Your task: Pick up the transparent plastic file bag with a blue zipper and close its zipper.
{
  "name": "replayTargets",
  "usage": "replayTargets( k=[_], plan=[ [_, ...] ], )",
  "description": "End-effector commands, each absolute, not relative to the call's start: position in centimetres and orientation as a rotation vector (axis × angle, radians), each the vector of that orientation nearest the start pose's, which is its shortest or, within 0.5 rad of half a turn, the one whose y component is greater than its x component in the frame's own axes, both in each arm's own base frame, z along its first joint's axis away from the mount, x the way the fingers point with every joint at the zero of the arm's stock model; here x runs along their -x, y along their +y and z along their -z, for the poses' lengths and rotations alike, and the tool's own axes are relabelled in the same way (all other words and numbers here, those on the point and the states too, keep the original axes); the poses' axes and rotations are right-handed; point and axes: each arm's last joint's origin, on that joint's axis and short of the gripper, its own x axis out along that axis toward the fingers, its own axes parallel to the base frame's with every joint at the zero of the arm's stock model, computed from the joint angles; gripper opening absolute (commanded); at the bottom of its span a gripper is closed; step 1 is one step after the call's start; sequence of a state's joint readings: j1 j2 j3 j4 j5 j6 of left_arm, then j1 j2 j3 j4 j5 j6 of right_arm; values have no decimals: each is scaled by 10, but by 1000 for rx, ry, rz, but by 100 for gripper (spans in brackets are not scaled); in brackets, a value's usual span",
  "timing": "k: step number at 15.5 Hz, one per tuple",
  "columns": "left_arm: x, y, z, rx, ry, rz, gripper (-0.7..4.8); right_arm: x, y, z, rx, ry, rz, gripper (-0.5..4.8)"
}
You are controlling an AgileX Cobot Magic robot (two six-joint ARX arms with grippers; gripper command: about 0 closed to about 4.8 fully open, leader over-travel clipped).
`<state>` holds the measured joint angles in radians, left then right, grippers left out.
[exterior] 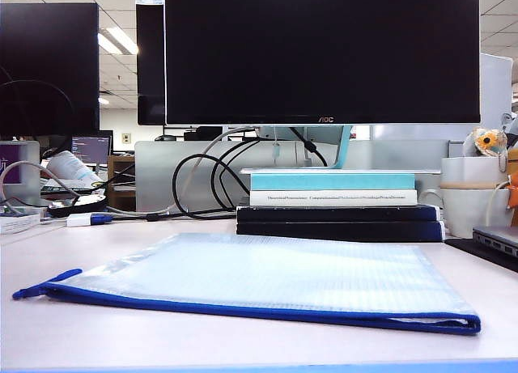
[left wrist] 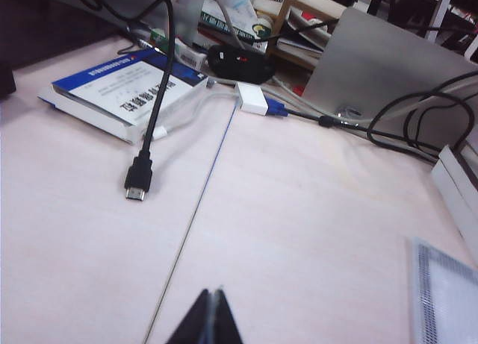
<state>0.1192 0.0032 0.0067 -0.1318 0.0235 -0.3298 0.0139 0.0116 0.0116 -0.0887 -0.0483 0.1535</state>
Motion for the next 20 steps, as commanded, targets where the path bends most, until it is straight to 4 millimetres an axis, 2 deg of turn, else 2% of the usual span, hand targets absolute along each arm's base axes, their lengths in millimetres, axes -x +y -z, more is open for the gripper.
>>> replayTargets(
  k=[1,4,6,9,11,15,17,18,20],
  plan=[
    [-96,11,-158,332,60,-93,-5,-98,3,-157,-159,87,-52,-1],
    [-96,10,-156,293,84,-65,-5,-98,3,-157,-171,92,-70,-1],
    [-96,8,-157,309,84,-18,-5,-97,6,-157,-303,103,-149,-1],
    [-96,5,-164,430,74,84,-5,-97,7,-168,-463,55,-208,-1],
    [-94,4,-172,475,70,116,-5,-93,8,-188,-628,-5,-261,-1],
    [-85,4,-199,464,70,83,-5,-79,6,-235,-627,-122,-236,-2],
    [-82,4,-212,439,71,61,-5,-81,6,-254,-610,-118,-223,-2],
    [-82,4,-218,426,84,59,-5,-86,6,-261,-612,-84,-228,-2],
    [-85,5,-237,383,141,50,-5,-123,13,-284,-595,129,-380,-1]
  ],
)
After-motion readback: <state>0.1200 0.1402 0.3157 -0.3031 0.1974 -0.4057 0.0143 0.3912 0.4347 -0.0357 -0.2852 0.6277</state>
